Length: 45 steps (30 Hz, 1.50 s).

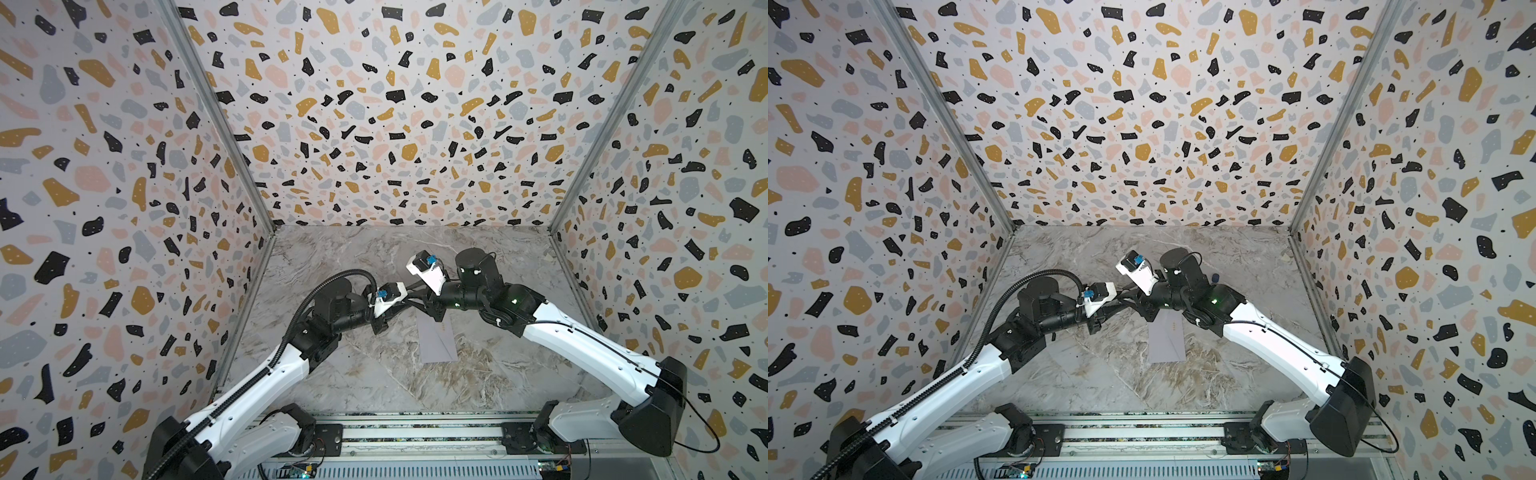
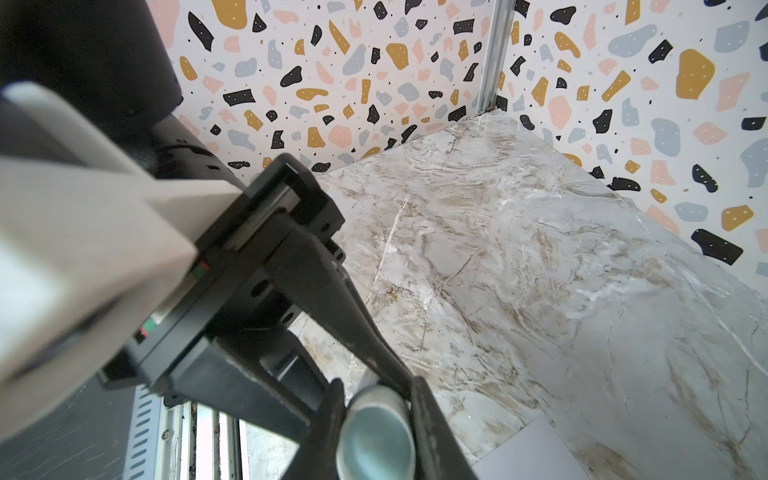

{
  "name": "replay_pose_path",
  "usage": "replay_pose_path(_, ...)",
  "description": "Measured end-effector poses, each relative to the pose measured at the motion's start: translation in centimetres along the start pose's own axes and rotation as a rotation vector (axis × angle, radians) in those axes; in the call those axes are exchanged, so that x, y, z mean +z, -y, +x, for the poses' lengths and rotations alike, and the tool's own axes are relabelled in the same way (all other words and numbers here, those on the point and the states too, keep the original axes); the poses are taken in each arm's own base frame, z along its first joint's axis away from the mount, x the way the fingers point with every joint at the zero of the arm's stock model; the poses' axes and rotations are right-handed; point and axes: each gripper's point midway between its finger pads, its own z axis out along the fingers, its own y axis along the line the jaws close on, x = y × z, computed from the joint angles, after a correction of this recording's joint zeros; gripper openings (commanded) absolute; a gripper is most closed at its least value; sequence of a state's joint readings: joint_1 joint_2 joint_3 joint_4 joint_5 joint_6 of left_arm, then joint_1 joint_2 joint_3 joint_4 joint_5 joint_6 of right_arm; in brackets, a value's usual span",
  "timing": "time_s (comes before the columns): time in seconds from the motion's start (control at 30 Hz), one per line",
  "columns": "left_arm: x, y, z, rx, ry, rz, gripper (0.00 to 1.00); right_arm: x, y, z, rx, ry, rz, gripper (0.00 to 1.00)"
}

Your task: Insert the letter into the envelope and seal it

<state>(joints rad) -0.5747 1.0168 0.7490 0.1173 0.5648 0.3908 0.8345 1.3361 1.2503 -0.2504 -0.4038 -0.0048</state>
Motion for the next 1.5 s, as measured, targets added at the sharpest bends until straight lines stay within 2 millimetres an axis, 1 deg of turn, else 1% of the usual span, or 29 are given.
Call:
replay_pose_path(0.13, 0.0, 0.0, 0.0, -0.003, 0.001, -0.001, 0.31, 0.0, 0.1, 0.0, 0.002, 0.001, 0.004, 0.18)
replay_pose_path(0.27, 0.0, -0.2, -0.3, 0.003, 0.013, -0.007, 0.43, -0.2, 0.2, -0.2, 0.014, 0.007, 0.007, 0.18)
replay_pose_path(0.43, -0.2, -0.3, -0.9, 0.017, 0.031, -0.016, 0.56, -1.5, 0.9, -1.0, 0.043, 0.04, 0.007, 0.17)
replay_pose_path(0.6, -0.4, -0.3, -1.1, 0.027, 0.044, -0.021, 0.59, -2.8, 1.1, -1.9, 0.065, 0.089, -0.009, 0.18)
replay_pose_path(0.7, -0.3, -0.2, -0.9, 0.026, 0.041, -0.019, 0.59, -3.2, 1.1, -2.2, 0.074, 0.106, -0.022, 0.17)
replay_pose_path(0.87, -0.3, -0.2, -0.8, 0.028, 0.042, -0.019, 0.59, -3.1, 0.6, -2.2, 0.085, 0.109, -0.055, 0.17)
replay_pose_path(1.07, -0.3, -0.2, -0.9, 0.03, 0.045, -0.019, 0.54, -3.1, 0.2, -2.1, 0.097, 0.11, -0.08, 0.17)
replay_pose_path(1.2, -0.3, -0.1, -0.9, 0.031, 0.044, -0.015, 0.49, -3.1, 0.1, -2.2, 0.098, 0.113, -0.088, 0.17)
replay_pose_path(1.4, -0.1, 0.0, -0.5, 0.034, 0.037, -0.005, 0.38, -3.1, -0.1, -2.2, 0.1, 0.115, -0.096, 0.18)
replay_pose_path(1.5, 0.0, 0.1, -0.5, 0.035, 0.036, 0.0, 0.31, -3.1, -0.1, -2.3, 0.098, 0.118, -0.098, 0.21)
